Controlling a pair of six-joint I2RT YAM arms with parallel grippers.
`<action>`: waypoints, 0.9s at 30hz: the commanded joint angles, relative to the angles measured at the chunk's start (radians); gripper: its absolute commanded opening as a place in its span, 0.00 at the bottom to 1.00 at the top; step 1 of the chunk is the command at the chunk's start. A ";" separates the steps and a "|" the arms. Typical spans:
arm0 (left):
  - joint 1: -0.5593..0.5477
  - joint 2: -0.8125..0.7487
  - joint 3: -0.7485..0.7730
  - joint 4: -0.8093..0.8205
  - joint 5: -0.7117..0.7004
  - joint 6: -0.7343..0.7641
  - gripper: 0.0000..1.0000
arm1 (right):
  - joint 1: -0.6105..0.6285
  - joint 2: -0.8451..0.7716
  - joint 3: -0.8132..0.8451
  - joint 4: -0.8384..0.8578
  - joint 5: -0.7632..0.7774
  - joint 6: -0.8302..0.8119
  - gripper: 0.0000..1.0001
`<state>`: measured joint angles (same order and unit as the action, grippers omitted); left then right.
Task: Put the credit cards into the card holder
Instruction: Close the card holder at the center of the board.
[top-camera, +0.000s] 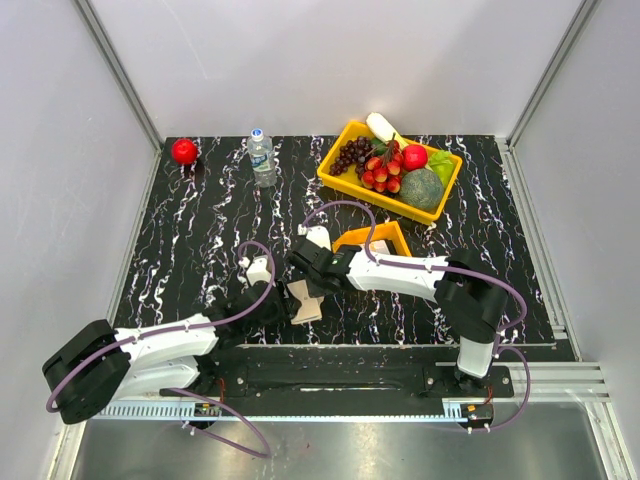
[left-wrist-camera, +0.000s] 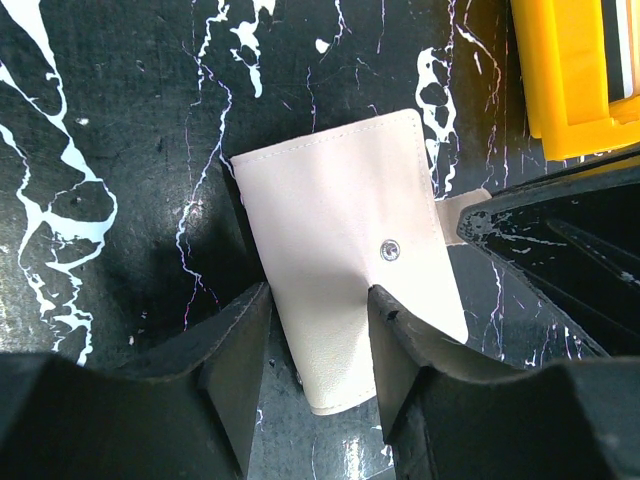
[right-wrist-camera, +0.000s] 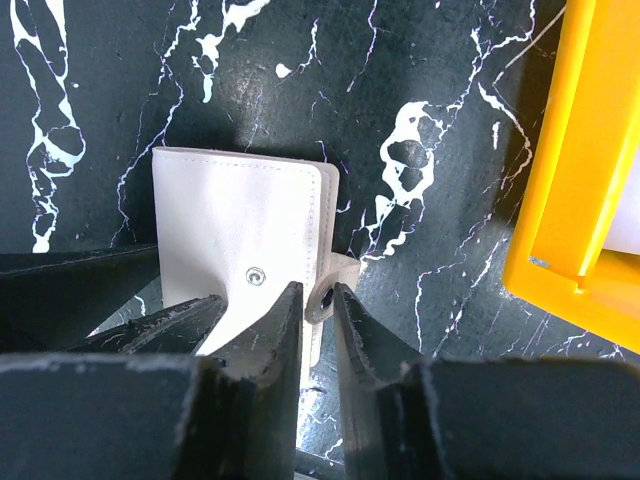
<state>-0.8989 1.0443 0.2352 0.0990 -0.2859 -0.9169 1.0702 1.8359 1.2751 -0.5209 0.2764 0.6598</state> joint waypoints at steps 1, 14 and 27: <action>-0.003 0.025 -0.020 -0.068 0.028 0.001 0.47 | 0.010 -0.055 0.026 0.005 0.003 0.004 0.24; -0.002 0.029 -0.020 -0.065 0.030 0.001 0.47 | 0.010 -0.064 0.021 0.005 0.009 0.009 0.26; -0.002 0.036 -0.020 -0.062 0.033 0.001 0.47 | 0.010 -0.036 0.029 -0.028 0.023 0.012 0.15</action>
<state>-0.8989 1.0500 0.2352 0.1062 -0.2855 -0.9169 1.0706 1.8225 1.2751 -0.5228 0.2722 0.6605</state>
